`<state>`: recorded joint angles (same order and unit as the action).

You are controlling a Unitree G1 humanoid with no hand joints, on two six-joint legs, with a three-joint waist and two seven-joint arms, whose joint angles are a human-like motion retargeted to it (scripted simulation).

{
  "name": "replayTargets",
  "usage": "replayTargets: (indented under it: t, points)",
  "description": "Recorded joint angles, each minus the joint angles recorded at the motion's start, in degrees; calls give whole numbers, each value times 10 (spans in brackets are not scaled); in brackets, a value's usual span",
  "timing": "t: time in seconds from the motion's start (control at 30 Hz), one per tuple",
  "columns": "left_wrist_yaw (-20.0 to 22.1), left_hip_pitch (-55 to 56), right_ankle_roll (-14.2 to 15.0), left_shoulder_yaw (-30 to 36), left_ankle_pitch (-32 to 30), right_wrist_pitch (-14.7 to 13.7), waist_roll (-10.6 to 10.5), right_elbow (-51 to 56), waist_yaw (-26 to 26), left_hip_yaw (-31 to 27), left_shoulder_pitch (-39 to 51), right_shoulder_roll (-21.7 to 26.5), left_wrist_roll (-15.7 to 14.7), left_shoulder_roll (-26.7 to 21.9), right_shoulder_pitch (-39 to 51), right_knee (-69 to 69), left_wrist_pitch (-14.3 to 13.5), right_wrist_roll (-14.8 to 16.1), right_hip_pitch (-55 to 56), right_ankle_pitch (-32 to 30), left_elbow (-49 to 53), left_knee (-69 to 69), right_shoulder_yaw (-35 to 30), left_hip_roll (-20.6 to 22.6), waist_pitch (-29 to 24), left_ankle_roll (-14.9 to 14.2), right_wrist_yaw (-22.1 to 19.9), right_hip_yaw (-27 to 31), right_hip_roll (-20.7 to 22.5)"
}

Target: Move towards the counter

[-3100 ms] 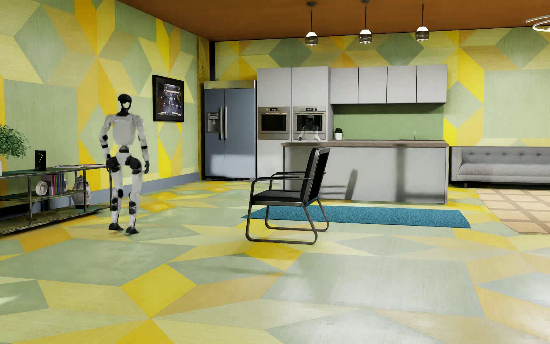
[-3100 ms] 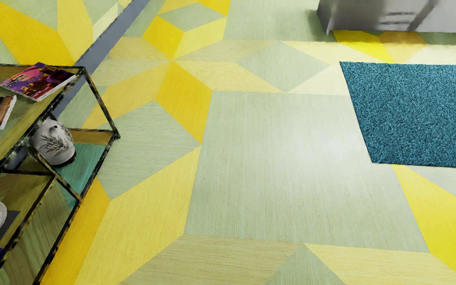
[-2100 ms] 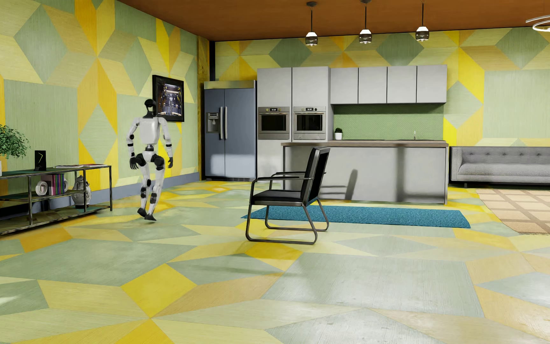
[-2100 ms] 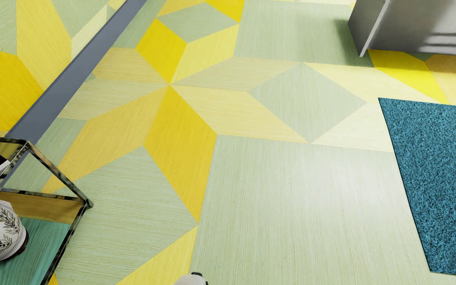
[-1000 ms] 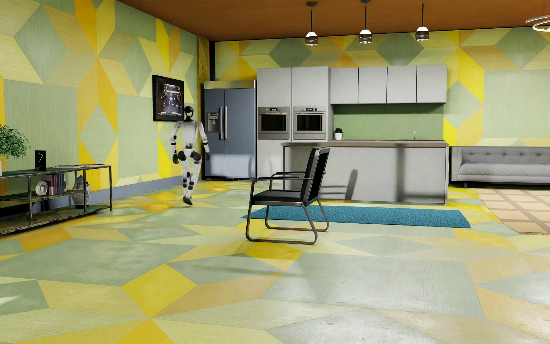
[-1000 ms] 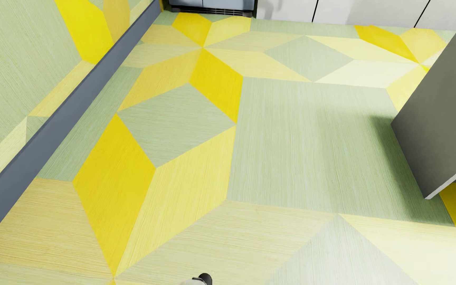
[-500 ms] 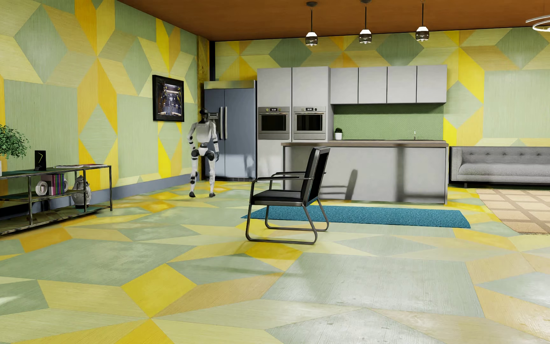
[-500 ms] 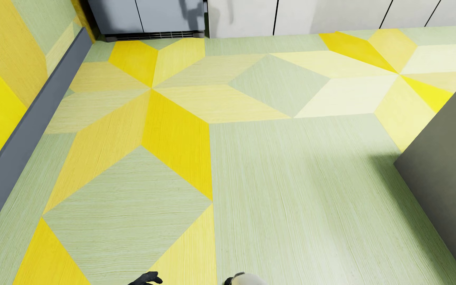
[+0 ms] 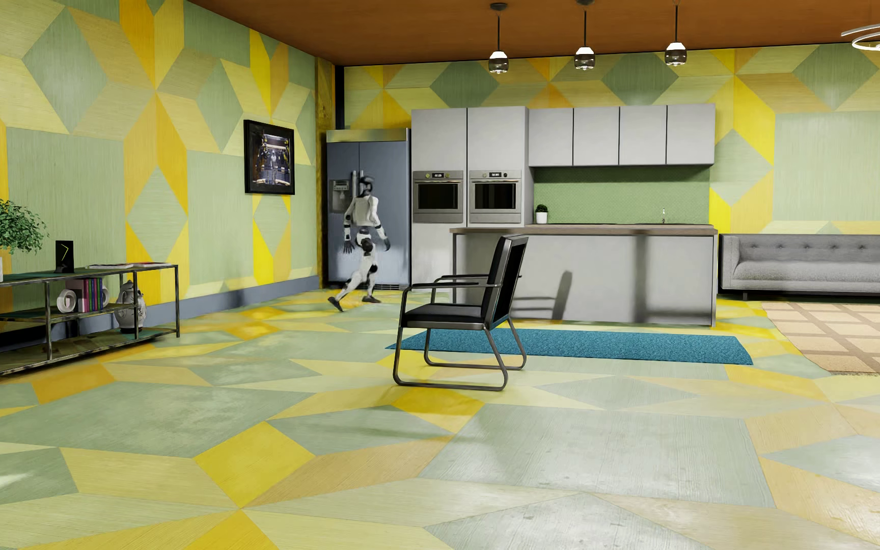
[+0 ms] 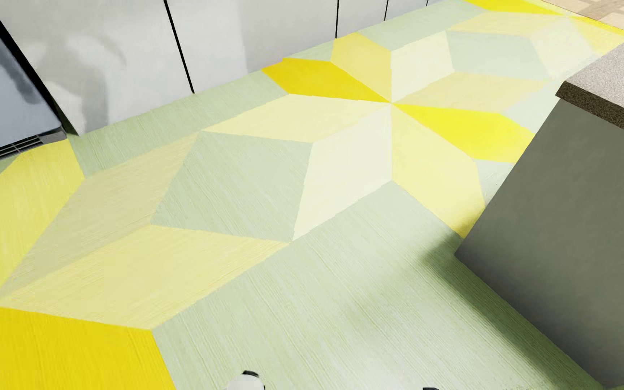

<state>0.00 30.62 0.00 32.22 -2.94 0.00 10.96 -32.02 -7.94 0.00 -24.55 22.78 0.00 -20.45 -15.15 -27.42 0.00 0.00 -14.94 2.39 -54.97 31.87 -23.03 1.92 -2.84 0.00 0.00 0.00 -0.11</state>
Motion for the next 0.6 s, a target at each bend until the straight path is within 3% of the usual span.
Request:
replayTargets:
  t: [0.03, 0.07, 0.1, 0.17, 0.2, 0.23, 0.27, 0.3, 0.33, 0.4, 0.5, 0.53, 0.6]
  points:
    - [0, 23, 0, -4, 113, 0, -7, 31, -13, 0, 0, 7, 0, 6, 3, -3, 0, 0, -16, -28, -5, -48, 11, -13, 7, 0, 0, 0, -20]
    - [0, 35, 0, -5, 174, 0, -8, 46, -28, 0, 2, 8, 0, 4, 5, -12, 0, 0, -36, -67, -1, -55, 18, -22, 5, 0, 0, 0, -43]
    - [0, 50, 0, -9, 149, 0, -5, 43, -39, 0, 5, 5, 0, 0, 2, -25, 0, 0, -53, -124, -1, -39, 23, -20, 5, 0, 0, 0, -64]
    - [0, 86, 0, -13, -41, 0, 9, -14, -21, 0, 24, -11, 0, -9, -17, -113, 0, 0, -32, -273, -16, 39, 25, 18, 28, 0, 0, 0, -90]
    - [0, 82, 0, -16, -85, 0, 18, -59, -3, 0, 39, -19, 0, -13, -22, -208, 0, 0, 11, -303, -24, 96, 18, 44, 27, 0, 0, 0, -96]
    - [0, 44, 0, -19, -77, 0, 22, -101, 16, 0, 60, -23, 0, -20, -20, -329, 0, 0, 70, -231, -26, 127, 3, 71, 12, 0, 0, 0, -95]
    - [0, -24, 0, -25, -56, 0, 18, -137, 37, 0, 84, -24, 0, -25, -17, -437, 0, 0, 137, -94, -23, 113, -17, 91, -3, 0, 0, 0, -86]
    - [0, -106, 0, -28, -22, 0, 7, -161, 64, 0, 106, -21, 0, -30, -22, -495, 0, 0, 198, 30, -16, 76, -29, 97, -15, 0, 0, 0, -76]
    - [0, -188, 0, -26, 20, 0, -8, -176, 98, 0, 122, -14, 0, -39, -34, -499, 0, 0, 255, 109, 10, 37, -37, 92, -22, 0, 0, 0, -62]
    - [0, -337, 0, -45, 111, 0, -33, -198, 168, 0, 151, 1, 0, -56, -62, -376, 0, 0, 338, 149, 67, -42, -34, 72, -32, 0, 0, 0, -53]
    - [0, -464, 0, -85, 223, 0, -45, -227, 242, 0, 226, 15, 0, -69, -83, -68, 0, 0, 423, 105, 123, -92, -10, 49, -20, 0, 0, 0, -75]
    - [0, -492, 0, -94, 234, 0, -45, -237, 259, 0, 246, 17, 0, -74, -89, -11, 0, 0, 442, 110, 138, -88, -2, 43, -14, 0, 0, 0, -87]
    - [0, -542, 0, -117, 195, 0, -58, -255, 294, 0, 253, 20, 0, -70, -102, -64, 0, 0, 471, 111, 167, -49, 5, 4, -17, 0, 0, 0, -97]
